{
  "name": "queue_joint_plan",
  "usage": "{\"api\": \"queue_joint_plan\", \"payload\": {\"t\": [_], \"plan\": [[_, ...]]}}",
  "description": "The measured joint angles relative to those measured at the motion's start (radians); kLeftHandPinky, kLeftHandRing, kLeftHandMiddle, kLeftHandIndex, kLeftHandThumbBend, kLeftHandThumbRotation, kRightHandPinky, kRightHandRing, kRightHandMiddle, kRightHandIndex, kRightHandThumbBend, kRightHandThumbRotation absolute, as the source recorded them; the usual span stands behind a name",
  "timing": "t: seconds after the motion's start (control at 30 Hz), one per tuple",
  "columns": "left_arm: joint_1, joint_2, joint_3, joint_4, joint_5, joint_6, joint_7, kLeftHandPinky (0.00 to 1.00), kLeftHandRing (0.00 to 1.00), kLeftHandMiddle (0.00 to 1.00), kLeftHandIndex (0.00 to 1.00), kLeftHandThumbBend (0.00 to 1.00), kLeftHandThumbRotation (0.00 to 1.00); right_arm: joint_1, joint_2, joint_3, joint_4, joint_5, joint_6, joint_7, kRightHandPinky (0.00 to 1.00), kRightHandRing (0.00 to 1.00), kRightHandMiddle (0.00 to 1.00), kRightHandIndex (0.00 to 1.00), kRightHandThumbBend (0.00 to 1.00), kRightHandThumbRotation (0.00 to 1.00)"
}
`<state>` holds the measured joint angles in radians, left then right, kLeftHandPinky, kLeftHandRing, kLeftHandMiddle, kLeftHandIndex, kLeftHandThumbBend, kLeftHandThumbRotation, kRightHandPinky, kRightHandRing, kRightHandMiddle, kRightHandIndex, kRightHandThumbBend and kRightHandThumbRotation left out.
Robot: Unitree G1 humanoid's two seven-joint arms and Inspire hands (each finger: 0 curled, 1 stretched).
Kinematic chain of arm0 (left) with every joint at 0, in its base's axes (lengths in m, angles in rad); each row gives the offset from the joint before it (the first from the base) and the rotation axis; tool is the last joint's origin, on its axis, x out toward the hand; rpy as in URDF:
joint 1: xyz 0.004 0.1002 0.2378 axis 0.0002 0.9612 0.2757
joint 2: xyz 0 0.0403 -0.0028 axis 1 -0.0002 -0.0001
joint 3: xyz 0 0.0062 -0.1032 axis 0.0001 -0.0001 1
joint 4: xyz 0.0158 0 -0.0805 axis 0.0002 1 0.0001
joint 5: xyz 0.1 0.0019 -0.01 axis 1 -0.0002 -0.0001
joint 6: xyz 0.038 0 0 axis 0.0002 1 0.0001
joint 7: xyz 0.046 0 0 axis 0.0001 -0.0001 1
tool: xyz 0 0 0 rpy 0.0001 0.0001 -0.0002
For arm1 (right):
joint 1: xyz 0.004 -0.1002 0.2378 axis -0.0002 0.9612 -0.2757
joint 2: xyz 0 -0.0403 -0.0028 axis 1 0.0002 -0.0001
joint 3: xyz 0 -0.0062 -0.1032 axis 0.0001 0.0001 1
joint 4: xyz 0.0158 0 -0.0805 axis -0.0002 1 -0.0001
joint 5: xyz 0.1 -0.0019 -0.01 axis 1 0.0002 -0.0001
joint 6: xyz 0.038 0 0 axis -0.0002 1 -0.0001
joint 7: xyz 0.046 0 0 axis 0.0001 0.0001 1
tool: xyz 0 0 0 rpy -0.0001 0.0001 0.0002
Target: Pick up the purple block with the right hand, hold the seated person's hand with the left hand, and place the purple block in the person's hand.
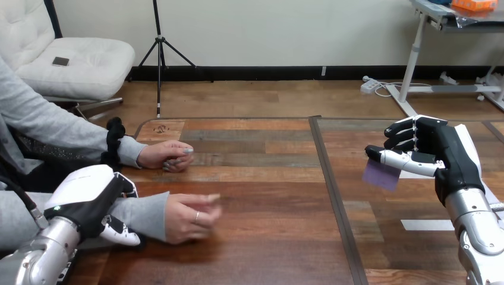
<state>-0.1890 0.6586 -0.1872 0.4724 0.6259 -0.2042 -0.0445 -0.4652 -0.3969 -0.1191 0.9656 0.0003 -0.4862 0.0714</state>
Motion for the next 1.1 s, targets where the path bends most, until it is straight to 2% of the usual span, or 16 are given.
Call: {"api": "queue_joint_plan", "payload": {"t": [0.67,1.1], "plan": [[0.04,-0.001,0.014,-0.121,-0.051,0.012,-0.009,0.15,0.22,0.32,0.36,0.67,0.0,0.0,0.014,0.0,-0.003,-0.003,-0.002,-0.021,0.37,0.39,0.45,0.44,0.85,0.0],[0.061,-0.013,0.041,-0.198,-0.076,0.012,-0.008,0.14,0.21,0.31,0.35,0.66,0.0,0.003,0.057,-0.003,-0.037,0.003,0.0,-0.023,0.37,0.4,0.45,0.44,0.85,0.0]]}}
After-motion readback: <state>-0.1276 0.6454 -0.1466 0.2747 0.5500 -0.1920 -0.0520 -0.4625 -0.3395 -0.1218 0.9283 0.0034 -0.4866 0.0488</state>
